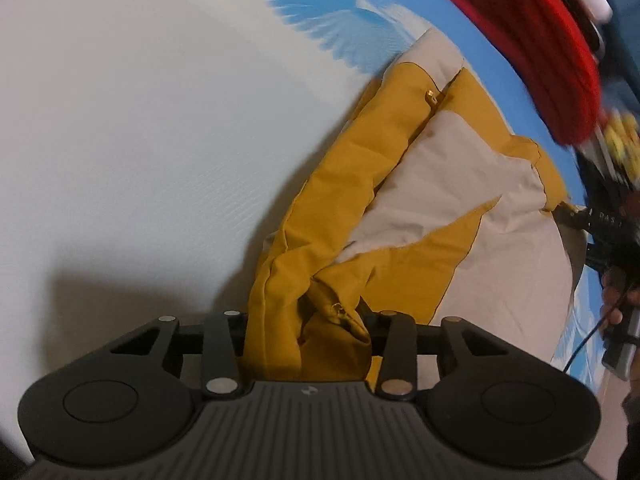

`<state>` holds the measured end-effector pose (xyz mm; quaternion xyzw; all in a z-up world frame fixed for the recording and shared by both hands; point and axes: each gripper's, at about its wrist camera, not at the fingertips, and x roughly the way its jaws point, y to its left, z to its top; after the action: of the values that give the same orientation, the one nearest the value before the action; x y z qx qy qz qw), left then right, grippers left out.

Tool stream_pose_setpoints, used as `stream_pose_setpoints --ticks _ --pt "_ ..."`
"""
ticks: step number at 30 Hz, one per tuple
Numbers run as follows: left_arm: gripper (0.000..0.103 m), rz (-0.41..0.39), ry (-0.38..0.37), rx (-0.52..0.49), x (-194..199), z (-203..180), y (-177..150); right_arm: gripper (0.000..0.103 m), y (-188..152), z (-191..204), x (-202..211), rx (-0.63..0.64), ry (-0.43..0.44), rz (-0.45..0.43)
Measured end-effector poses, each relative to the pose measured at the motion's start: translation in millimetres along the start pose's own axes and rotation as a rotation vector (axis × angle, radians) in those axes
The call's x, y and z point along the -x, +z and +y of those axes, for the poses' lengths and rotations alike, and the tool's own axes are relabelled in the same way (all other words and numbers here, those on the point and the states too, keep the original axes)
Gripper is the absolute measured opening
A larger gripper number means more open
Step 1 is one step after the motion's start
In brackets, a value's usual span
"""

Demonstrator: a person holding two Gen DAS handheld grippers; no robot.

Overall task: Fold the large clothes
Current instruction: 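Grasp the beige edge with the right tool while the left tool grasps the orange edge, then fold the held edge over onto the first fold with both tools, then open both tools and lift them away from the jacket bundle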

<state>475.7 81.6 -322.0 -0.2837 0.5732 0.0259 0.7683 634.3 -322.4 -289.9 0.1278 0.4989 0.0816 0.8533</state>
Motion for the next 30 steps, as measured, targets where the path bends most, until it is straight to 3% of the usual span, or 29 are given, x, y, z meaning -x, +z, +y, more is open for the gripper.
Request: stream_pose_setpoints --ticks 4,8,11,13,16,18,19,20,21,22,25,27,30 --pt "0.044 0.032 0.021 -0.199 -41 -57 93 0.04 -4 -68 18 -0.25 0.022 -0.107" --pt "0.044 -0.018 0.092 -0.545 -105 -193 182 0.04 -58 -147 46 -0.607 0.033 -0.262" --pt "0.045 -0.058 0.127 -0.751 -143 -289 199 0.04 -130 -169 62 -0.81 0.087 -0.355" --pt "0.045 -0.074 0.123 -0.827 -157 -323 191 0.04 -170 -164 69 -0.885 0.097 -0.427" --pt "0.049 -0.105 0.147 -0.888 -170 -350 176 0.041 -200 -154 71 -0.931 0.097 -0.502" --pt "0.057 -0.132 0.161 -0.899 -171 -353 170 0.042 -204 -153 70 -0.927 0.097 -0.516" --pt "0.072 -0.154 0.164 -0.878 -168 -350 166 0.046 -203 -155 70 -0.918 0.1 -0.507" --pt "0.081 -0.192 0.18 -0.855 -165 -347 169 0.057 -201 -158 73 -0.905 0.09 -0.489" --pt "0.097 -0.254 0.218 -0.83 -162 -347 174 0.064 -198 -159 79 -0.88 0.056 -0.47" --pt "0.103 -0.321 0.258 -0.804 -155 -343 174 0.08 -190 -158 89 -0.84 0.004 -0.46" --pt "0.103 -0.458 0.368 -0.739 -107 -328 162 0.084 -180 -140 136 -0.649 -0.158 -0.486" --pt "0.103 -0.506 0.344 -0.735 -59 -315 132 0.086 -168 -112 167 -0.45 -0.272 -0.476" --pt "0.103 -0.528 0.29 -0.781 17 -297 58 0.088 -153 -56 207 -0.17 -0.371 -0.455"
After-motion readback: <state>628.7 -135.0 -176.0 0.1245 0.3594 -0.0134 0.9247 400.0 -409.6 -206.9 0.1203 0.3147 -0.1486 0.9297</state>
